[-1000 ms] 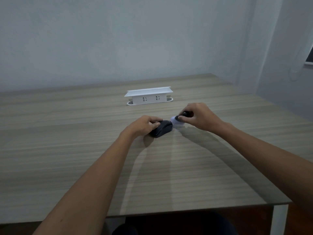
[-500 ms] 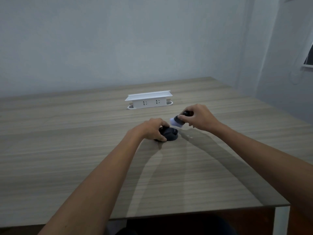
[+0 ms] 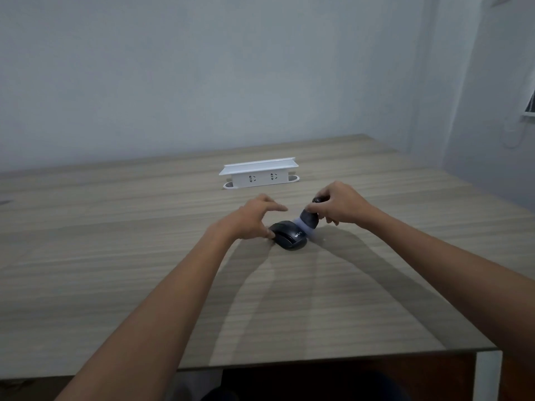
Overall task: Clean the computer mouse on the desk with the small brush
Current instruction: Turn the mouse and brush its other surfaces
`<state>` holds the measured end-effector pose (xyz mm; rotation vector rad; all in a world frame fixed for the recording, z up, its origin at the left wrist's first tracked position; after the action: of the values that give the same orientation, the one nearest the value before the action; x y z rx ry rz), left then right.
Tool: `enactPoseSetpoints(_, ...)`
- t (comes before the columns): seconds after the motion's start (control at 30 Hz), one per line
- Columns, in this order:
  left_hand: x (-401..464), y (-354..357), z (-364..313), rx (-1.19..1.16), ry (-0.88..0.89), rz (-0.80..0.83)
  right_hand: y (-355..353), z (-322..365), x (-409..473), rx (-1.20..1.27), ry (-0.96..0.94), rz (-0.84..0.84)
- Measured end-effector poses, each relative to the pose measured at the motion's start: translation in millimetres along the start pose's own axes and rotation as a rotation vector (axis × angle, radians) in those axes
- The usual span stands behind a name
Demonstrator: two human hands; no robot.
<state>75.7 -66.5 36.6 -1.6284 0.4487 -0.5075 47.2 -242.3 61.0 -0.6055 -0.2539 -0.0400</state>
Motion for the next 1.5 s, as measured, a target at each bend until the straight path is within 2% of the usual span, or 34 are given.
enactPoseSetpoints(0.1, -10.5, -9.1, 11.4, -0.022, -0.121, -0.051, -0.8, 4.4, -1.7, 0.007, 0.004, -0.008)
enactPoseSetpoints(0.17, -16.8, -7.5, 11.7, -0.057, -0.181, -0.022, -0.7, 6.8, -2.2, 0.009, 0.009, -0.014)
enactPoseSetpoints(0.3, -21.1, 10.0, 6.9, -0.214, -0.259, 0.076, 1.5, 9.2, -4.1, 0.009, 0.019, -0.011)
enactPoseSetpoints(0.47, -16.8, 16.3, 8.5, -0.274, -0.307, 0.053, 6.6, 16.4, -10.2, -0.001, 0.011, 0.027)
enactPoseSetpoints(0.7, -13.3, 17.5, 16.3, -0.412, -0.325, 0.044, 0.6, 39.5, -15.5, 0.031, -0.116, 0.024)
enactPoseSetpoints(0.87, -8.3, 22.8, 20.6, -0.495, -0.304, 0.043, 30.3, 48.6, -28.6, 0.002, -0.225, 0.291)
enactPoseSetpoints(0.93, -7.2, 23.5, 22.0, -0.503, -0.297, 0.041, 33.5, 48.1, -28.3, -0.016, -0.241, 0.339)
enactPoseSetpoints(1.07, -4.7, 24.8, 21.9, -0.523, -0.293, 0.054, 15.1, 48.6, -19.1, -0.063, -0.304, 0.160)
enactPoseSetpoints(1.1, -3.9, 24.6, 21.0, -0.525, -0.292, 0.057, 14.7, 47.4, -19.7, -0.063, -0.306, 0.155)
enactPoseSetpoints(1.23, -2.3, 25.6, 19.1, -0.515, -0.281, 0.072, 26.8, 40.7, -30.6, -0.022, -0.261, 0.313)
enactPoseSetpoints(1.4, -0.9, 29.5, 8.2, -0.553, -0.217, 0.145, -4.8, 22.9, -18.8, -0.001, -0.217, 0.107)
enactPoseSetpoints(1.5, 0.5, 28.9, 4.1, -0.542, -0.199, 0.132, 4.6, 13.8, -25.4, 0.025, -0.192, 0.196)
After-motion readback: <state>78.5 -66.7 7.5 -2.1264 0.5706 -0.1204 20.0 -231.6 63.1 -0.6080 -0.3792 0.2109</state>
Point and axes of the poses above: each hand's wrist, its own x-axis towards the middle knuckle, its own y-axis out of the palm, z = x × y, the point moved 9 cm from there along x, towards the middle knuckle, and after that the axes turned 12 degrees about x, right-handed, at the moved point
